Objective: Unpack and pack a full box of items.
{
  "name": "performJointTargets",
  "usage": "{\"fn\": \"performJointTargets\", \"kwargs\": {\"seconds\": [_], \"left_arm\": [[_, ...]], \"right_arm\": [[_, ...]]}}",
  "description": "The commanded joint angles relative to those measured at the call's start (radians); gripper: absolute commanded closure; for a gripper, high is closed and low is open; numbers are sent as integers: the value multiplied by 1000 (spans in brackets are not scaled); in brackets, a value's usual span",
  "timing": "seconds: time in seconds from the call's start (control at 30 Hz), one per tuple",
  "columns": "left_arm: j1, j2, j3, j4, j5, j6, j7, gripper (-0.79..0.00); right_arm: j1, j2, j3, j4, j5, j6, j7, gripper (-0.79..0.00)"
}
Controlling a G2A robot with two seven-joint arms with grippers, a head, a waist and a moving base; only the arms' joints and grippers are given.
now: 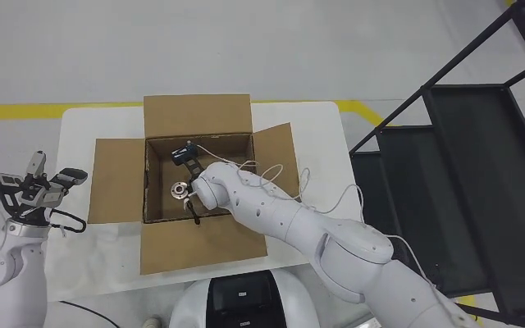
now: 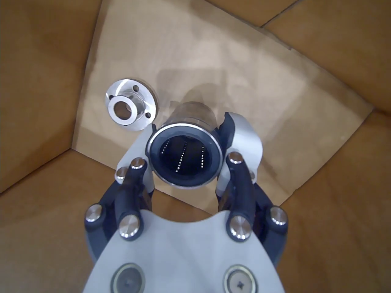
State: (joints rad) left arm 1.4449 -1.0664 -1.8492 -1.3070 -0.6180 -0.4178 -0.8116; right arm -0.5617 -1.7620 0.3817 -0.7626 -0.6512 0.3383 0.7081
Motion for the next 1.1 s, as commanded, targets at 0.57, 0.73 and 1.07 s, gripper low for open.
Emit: {"fn": "performJointTargets", "kwargs": {"seconds": [0.57, 0.73, 1.07], "left_arm": [[0, 0, 0, 0, 0, 0, 0, -785], [0, 0, 0, 0, 0, 0, 0, -785], [0, 0, 0, 0, 0, 0, 0, -785]], "right_arm": [[-367, 241, 358, -830, -379, -18, 131, 0], [-623, 317, 511, -1137, -511, -133, 203, 0], [-1004, 389, 728, -1453, -606, -296, 101, 0]]}}
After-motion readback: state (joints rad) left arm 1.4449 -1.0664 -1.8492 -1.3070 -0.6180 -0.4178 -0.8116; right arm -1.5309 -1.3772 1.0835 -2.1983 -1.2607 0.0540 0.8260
